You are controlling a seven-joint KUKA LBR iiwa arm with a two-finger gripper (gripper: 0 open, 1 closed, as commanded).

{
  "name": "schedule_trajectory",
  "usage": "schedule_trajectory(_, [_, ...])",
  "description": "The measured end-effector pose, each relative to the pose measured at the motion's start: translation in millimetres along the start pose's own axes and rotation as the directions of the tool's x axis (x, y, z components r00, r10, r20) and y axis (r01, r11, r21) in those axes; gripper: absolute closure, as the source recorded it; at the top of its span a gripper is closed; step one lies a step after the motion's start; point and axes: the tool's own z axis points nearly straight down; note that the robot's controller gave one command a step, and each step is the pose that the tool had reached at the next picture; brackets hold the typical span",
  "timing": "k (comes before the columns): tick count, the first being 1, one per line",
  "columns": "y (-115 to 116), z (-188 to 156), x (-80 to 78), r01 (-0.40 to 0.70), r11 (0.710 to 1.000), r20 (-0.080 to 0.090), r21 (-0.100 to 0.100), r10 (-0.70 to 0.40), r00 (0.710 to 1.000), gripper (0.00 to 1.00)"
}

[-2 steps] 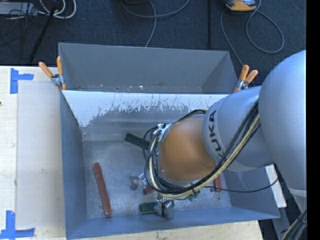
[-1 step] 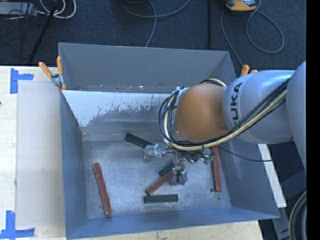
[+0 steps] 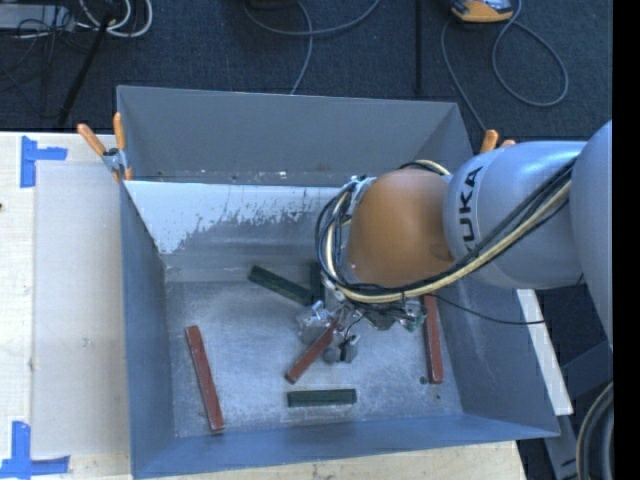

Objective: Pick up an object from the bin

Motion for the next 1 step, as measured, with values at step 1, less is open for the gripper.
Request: schedule_trajectory(1, [7.5, -152.9, -12.6, 0.021, 1.0, 0.007, 0.006, -0.021, 1.0, 1.0])
